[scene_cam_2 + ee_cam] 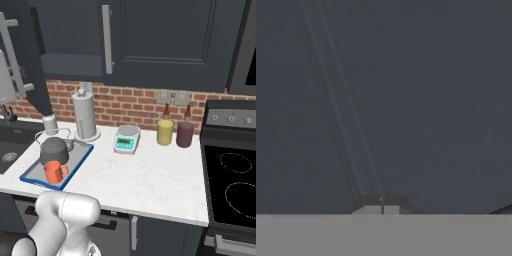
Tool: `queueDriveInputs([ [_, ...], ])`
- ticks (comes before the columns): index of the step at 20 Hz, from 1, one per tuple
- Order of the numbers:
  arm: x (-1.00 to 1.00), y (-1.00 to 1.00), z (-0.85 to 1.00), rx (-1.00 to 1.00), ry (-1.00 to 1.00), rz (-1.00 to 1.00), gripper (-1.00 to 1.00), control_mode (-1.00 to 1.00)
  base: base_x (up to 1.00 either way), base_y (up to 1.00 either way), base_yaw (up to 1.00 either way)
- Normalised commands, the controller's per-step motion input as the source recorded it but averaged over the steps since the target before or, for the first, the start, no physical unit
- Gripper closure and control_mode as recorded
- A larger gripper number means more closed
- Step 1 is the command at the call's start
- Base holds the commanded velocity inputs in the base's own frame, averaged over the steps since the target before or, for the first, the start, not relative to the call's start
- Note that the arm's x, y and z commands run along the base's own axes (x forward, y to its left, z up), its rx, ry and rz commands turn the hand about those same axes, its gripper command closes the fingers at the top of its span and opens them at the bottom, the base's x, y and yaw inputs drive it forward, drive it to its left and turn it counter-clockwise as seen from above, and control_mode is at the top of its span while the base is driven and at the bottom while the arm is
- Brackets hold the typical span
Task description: Pick the kettle from the counter and place it on the tray. Then pick the mug from the cabinet and place it on the tray. Then close the cabinet doors.
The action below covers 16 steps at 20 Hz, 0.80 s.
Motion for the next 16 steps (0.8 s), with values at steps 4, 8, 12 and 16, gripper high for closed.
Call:
queueDriveInputs([
  [4, 0.40, -0.27, 0.04, 0.08, 0.22, 0.32, 1.00, -1.00, 0.00, 0.00, 0.00],
  [8, 0.47, -0.23, 0.00, 0.05, 0.19, 0.31, 1.00, -1.00, 0.00, 0.00, 0.00],
  [12, 0.52, -0.06, -0.09, 0.00, 0.07, 0.22, 1.00, -1.00, 0.00, 0.00, 0.00],
  [16, 0.60, 0.00, -0.04, 0.00, 0.06, 0.14, 1.00, -1.00, 0.00, 0.00, 0.00],
])
